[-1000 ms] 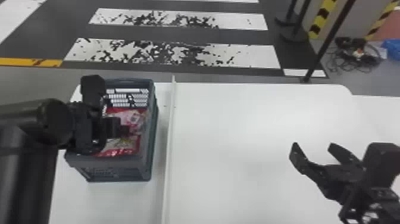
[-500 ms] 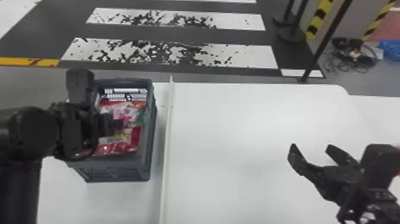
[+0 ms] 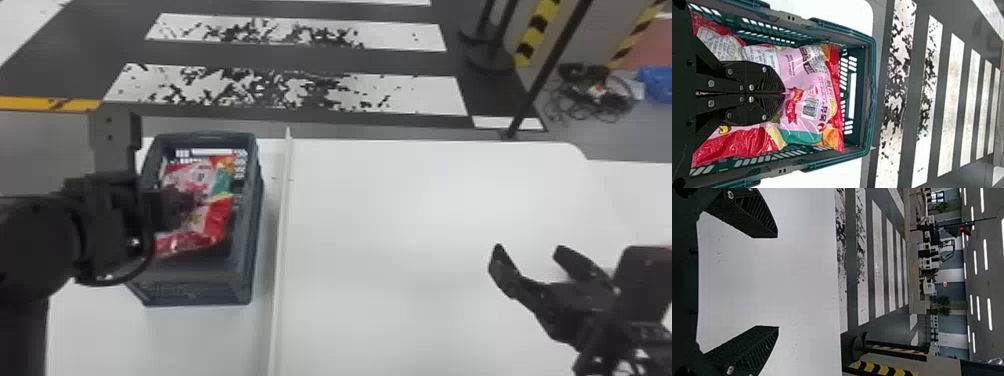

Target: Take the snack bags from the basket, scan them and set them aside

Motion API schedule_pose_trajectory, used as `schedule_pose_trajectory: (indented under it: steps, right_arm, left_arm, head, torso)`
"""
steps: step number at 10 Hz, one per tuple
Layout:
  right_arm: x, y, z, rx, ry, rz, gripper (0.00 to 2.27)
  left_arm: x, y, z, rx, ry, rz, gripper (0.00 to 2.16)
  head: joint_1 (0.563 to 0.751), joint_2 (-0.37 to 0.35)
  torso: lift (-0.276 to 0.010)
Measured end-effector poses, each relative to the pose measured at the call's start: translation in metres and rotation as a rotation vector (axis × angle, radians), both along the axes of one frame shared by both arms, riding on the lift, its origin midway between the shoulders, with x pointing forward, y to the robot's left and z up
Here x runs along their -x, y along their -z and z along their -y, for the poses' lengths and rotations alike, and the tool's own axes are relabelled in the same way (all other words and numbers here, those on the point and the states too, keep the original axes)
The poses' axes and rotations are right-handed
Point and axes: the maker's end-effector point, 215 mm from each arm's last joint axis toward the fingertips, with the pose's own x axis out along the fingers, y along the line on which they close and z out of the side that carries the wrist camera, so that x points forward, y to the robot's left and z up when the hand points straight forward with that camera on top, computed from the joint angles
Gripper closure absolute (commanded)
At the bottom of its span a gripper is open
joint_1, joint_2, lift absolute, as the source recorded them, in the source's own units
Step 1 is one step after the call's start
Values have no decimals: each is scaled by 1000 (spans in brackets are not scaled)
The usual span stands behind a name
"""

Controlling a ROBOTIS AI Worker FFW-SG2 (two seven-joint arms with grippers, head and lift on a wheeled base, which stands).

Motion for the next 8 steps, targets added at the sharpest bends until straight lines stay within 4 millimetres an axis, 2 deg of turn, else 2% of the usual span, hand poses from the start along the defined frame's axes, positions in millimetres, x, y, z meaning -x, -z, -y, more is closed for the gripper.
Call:
schedule_pose_trajectory:
  steps: [3,8]
  right_arm:
    - [2,-1,-1,1,-3,-1,97]
    - [4,-4,2,3,3,3,97]
  left_arm:
    - [6,-19,3,-16,3,50,1949]
    - [13,-52,20,-14,31,142,1949]
  head:
    - [695,-23]
    - [695,-50]
  torso:
    - [-75]
    - [-75]
